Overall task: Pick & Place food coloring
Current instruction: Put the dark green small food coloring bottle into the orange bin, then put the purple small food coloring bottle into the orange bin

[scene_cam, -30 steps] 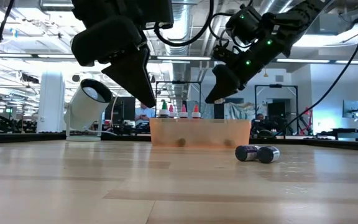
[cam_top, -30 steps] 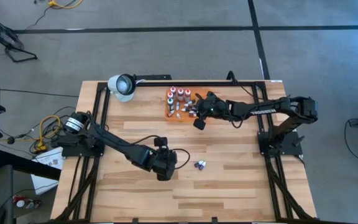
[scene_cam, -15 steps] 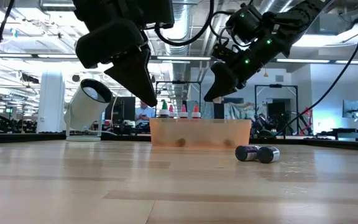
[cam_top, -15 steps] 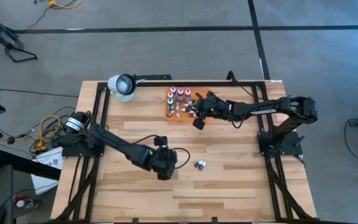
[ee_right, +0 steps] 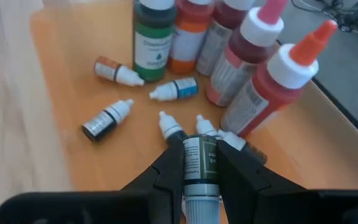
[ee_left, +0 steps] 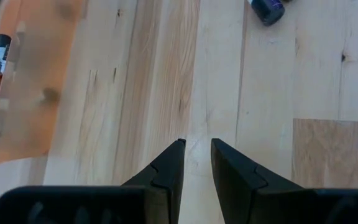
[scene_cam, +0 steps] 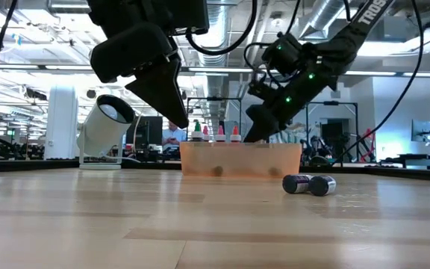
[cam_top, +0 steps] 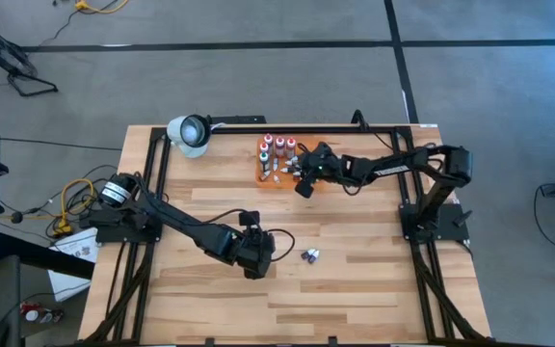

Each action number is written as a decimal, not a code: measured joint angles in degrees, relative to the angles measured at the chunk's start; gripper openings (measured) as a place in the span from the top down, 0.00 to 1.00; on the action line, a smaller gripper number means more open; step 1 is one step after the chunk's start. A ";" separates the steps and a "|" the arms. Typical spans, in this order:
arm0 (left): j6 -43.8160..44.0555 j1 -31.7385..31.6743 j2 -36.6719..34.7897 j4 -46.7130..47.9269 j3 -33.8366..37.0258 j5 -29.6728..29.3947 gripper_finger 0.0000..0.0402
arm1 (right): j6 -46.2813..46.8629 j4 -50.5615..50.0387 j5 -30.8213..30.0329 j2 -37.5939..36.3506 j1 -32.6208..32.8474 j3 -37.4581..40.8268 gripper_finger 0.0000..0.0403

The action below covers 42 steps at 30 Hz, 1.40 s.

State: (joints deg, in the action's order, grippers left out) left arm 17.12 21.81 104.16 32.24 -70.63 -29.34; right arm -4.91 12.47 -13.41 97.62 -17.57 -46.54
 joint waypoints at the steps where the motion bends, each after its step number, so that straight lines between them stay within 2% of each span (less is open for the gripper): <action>1: -0.01 0.02 0.00 -0.01 0.00 0.00 0.81 | 0.03 -0.22 0.00 -0.08 -0.22 0.00 0.82; 12: -0.20 0.00 0.00 -0.28 0.00 0.00 0.81 | 1.46 -0.23 0.22 -1.17 0.65 0.00 0.80; 22: -0.02 -0.05 0.00 -0.30 0.00 0.00 0.81 | 1.95 -1.77 0.15 -1.52 0.39 0.00 0.54; 25: 0.33 -0.05 0.00 -1.90 0.01 0.17 0.81 | 1.97 -3.60 -0.04 -3.43 1.44 0.00 0.48; 29: -4.07 -0.05 0.00 -9.90 1.47 2.86 0.81 | 1.98 -9.09 -0.07 -8.32 4.49 0.00 0.47; 35: -12.91 -0.05 0.02 -21.99 3.56 9.34 0.81 | 1.99 -19.51 -0.07 -16.28 11.13 0.00 0.51; 42: -19.97 -0.18 0.02 -34.52 7.94 9.51 0.81 | 5.60 -29.90 -0.17 -21.40 18.45 0.00 0.53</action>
State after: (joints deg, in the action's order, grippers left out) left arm -2.84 21.63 104.18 -2.28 -62.69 -19.84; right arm 0.69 -17.43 -13.58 76.22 0.88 -46.54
